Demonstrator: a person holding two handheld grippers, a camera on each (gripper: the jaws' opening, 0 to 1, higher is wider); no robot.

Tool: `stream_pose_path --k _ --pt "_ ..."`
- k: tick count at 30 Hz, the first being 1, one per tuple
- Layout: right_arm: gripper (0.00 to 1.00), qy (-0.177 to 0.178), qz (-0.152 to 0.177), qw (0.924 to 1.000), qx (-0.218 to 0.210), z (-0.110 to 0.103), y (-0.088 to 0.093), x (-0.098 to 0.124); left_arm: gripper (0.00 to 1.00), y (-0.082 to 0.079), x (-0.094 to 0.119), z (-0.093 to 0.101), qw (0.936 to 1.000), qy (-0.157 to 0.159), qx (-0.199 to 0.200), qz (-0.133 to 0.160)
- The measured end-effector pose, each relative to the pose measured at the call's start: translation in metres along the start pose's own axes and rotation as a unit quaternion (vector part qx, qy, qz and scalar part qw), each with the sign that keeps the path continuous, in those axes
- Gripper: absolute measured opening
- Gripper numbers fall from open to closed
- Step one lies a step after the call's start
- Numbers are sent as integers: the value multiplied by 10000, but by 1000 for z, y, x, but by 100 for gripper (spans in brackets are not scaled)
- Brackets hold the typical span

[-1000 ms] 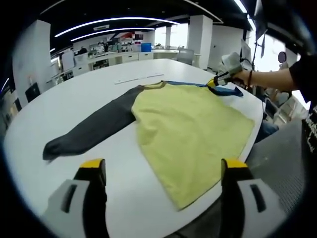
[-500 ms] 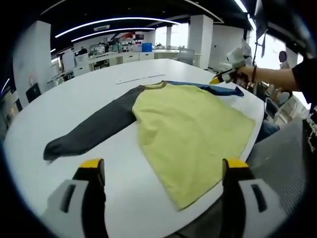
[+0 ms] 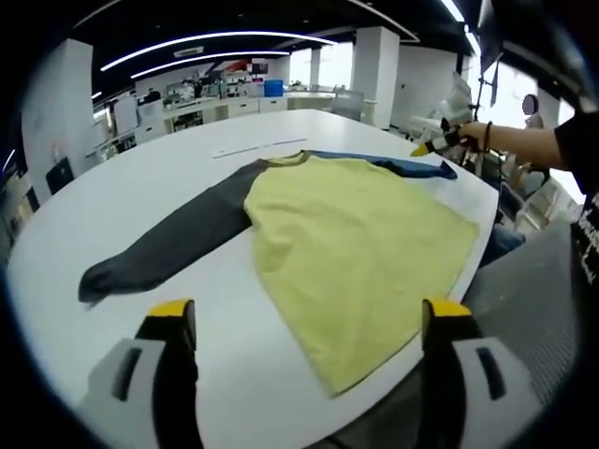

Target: Fold the garment on the visible template until the final outline fits inside the template.

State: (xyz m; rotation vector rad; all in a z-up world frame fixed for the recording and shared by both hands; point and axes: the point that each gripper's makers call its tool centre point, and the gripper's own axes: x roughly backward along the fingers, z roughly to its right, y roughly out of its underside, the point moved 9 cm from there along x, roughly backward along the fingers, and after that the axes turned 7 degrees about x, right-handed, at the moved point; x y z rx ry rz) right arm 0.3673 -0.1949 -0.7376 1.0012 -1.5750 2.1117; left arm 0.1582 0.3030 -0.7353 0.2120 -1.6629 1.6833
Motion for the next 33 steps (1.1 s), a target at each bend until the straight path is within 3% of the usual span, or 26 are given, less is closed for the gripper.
stream_pose_path --k 12,16,21,25,33 --pt "64 375 -481 9966 -550 31 38 13 99 -7 -2 11 10000 41 -2 -28" --pt "61 469 -529 9951 -698 39 48 17 98 -11 -1 14 9998 126 117 114" --pt "54 683 -589 9918 -907 57 62 21 98 -13 -3 13 9998 117 80 157" --pt "45 893 -599 9876 -1140 61 70 28 97 -10 -4 12 10000 27 -28 -43" --pt "37 1103 -651 9795 -1553 60 82 34 96 -12 -4 14 10000 44 19 10"
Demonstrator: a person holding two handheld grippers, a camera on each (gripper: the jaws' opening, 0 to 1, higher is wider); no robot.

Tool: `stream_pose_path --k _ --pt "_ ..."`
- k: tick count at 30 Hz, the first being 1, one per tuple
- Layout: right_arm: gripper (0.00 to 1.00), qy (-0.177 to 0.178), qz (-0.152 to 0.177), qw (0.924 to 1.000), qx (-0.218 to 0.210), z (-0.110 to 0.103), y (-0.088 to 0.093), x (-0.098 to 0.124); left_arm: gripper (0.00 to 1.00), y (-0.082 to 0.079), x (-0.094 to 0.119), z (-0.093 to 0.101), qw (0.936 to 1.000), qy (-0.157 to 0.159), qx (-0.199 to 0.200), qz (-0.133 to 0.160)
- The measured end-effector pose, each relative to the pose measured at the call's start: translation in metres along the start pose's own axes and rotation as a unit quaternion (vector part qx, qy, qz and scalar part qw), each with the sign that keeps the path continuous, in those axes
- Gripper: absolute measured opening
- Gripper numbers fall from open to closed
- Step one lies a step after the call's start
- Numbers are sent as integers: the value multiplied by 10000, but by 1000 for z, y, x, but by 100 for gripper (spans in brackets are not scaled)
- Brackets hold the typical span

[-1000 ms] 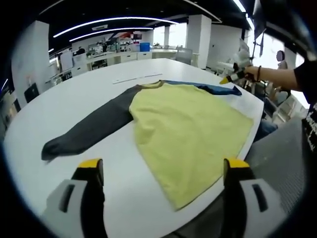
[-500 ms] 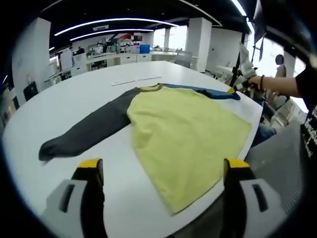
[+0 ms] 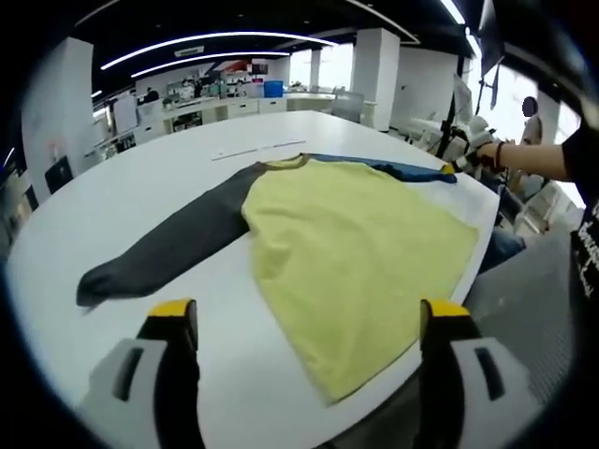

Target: Fold the garment on the visible template until the final outline fits inside the template.

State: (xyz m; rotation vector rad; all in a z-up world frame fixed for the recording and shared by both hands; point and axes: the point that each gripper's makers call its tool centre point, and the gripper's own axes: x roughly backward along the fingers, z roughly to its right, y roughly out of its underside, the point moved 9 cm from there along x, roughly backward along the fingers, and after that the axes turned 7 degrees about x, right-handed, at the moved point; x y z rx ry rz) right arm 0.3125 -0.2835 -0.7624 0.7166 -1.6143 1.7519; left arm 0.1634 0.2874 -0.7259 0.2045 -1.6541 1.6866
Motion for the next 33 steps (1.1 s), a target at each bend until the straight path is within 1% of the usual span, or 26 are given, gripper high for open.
stream_pose_path --k 4,7,8,10,13,16,18,19,21,24,27,30,33 --pt "33 65 -162 9994 -309 2 8 -1 96 1 0 -1 10000 1 12 -8" --pt "28 20 -203 9989 -429 1 12 -2 95 2 1 -1 10000 6 24 -33" --pt "25 11 -246 9983 -528 2 13 -5 95 2 1 -1 10000 7 23 -35" --pt "23 25 -282 9975 -652 3 15 -4 95 3 1 -1 10000 12 23 -54" --pt "20 63 -211 9961 -860 9 17 -7 95 3 2 -2 10000 4 18 -60" --pt "18 100 -228 9965 -798 15 16 -12 94 3 2 -3 10000 8 14 -64" --pt "17 112 -181 9975 -680 15 15 -13 94 4 2 -4 10000 9 18 -81" --pt "17 139 -165 9978 -632 11 16 -11 94 4 2 -4 10000 8 17 -87" --pt "14 164 -144 9982 -567 10 16 -11 94 4 2 -3 10000 16 18 -92" --pt "5 229 -143 9977 -625 12 17 -12 93 3 2 -3 10000 23 18 -69" --pt "1 218 -99 9976 -646 11 18 -10 93 3 2 -3 10000 33 7 -68" --pt "0 126 -91 9986 -508 11 16 -10 93 4 2 -4 9999 24 -4 -98" --pt "0 58 4 9990 -433 13 10 -7 93 3 3 -4 10000 24 -6 -75"
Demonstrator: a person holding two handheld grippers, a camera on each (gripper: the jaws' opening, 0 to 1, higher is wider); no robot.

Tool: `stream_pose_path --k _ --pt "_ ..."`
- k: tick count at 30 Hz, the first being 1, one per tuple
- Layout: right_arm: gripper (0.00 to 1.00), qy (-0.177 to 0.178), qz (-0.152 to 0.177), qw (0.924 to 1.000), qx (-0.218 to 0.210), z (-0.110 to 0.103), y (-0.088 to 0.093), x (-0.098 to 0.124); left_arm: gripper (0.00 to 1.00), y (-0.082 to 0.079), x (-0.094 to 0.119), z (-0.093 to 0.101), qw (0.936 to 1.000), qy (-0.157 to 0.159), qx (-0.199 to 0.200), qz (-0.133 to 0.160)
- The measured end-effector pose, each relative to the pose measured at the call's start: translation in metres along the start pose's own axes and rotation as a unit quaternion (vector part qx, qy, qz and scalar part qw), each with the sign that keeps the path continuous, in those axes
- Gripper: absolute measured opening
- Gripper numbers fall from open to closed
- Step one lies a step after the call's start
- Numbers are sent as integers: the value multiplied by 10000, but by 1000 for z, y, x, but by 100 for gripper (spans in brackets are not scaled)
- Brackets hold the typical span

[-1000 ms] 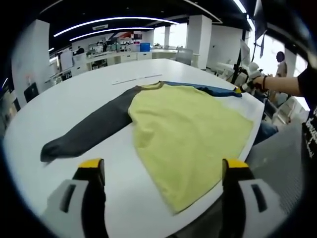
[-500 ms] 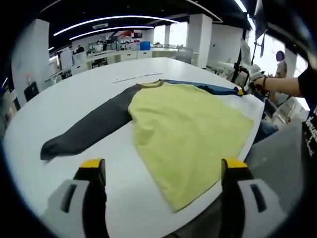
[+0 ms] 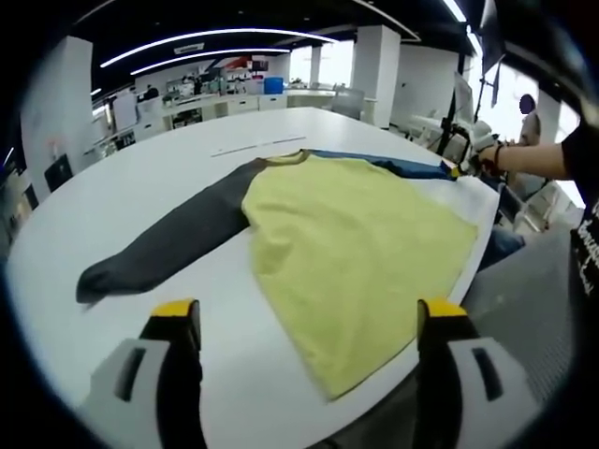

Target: Fold the garment on the visible template until the final outline fits inside the template.

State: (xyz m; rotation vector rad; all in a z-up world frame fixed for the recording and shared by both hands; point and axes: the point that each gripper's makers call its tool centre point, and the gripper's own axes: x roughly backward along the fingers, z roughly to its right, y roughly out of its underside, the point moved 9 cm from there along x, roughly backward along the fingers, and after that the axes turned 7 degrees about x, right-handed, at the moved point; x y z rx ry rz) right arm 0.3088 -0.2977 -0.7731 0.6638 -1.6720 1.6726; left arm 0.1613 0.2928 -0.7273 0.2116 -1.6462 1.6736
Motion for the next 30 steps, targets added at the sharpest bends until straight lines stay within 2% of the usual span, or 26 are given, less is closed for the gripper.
stream_pose_path --k 7,8,11,13,19,30 --pt "0 -165 17 9998 -80 3 -15 11 94 1 1 0 10000 -3 -8 -8" --pt "0 -180 26 9998 -73 9 -20 7 94 1 1 0 10000 -1 -12 -6" --pt "0 -293 -6 9995 -93 8 -24 9 94 1 1 2 10000 23 -46 -14" --pt "0 -443 -106 9985 -288 10 -26 3 95 1 1 2 10000 31 -61 -17" --pt "0 -663 -30 9964 -533 -5 -28 14 95 -1 1 2 10000 33 -73 30" --pt "0 -871 0 9955 -381 -19 -44 15 96 0 5 2 9999 32 -75 65"
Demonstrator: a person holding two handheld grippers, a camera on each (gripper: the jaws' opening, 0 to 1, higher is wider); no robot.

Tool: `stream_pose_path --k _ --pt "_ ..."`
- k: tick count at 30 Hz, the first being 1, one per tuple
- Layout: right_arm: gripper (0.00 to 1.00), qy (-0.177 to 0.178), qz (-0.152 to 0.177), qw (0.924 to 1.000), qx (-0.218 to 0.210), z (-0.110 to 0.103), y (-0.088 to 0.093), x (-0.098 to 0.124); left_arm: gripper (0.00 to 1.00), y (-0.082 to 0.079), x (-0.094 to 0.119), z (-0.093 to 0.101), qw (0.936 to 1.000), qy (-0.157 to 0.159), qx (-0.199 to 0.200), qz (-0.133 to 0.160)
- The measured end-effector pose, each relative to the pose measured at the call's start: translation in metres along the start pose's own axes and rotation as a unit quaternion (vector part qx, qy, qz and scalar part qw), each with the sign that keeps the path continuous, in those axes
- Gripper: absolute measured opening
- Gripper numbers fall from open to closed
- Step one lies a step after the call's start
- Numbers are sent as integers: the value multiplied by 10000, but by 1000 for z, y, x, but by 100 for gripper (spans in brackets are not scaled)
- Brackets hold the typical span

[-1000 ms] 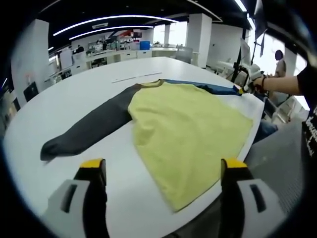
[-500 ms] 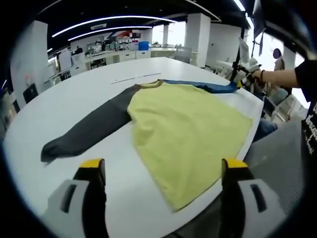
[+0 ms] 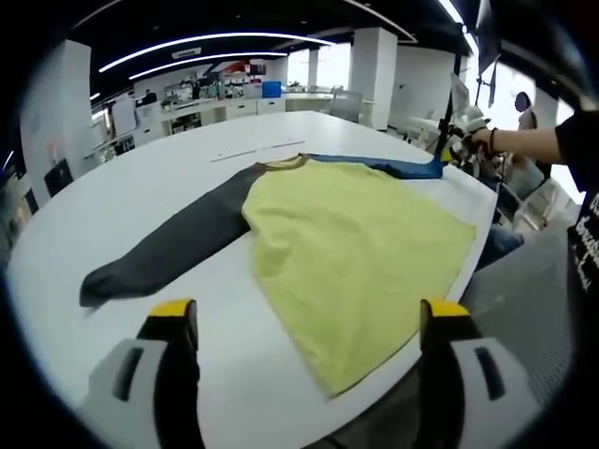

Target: Fold the garment on the visible template until the final outline fits inside the template.

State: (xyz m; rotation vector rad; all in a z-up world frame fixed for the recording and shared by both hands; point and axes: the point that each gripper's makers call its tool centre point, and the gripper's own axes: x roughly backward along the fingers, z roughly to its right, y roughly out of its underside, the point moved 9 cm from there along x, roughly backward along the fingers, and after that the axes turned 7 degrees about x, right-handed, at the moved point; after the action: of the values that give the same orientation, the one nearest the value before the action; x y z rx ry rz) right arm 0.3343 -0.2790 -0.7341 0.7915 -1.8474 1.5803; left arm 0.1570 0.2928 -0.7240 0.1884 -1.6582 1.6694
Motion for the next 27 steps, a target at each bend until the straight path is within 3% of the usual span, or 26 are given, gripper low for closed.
stream_pose_path --k 19,27 --pt "0 -484 -49 9968 631 -42 -37 -7 97 -2 4 -2 10000 -21 26 81" --pt "0 -687 -60 9928 976 -71 -51 -13 97 -2 5 -3 9999 -48 39 102"
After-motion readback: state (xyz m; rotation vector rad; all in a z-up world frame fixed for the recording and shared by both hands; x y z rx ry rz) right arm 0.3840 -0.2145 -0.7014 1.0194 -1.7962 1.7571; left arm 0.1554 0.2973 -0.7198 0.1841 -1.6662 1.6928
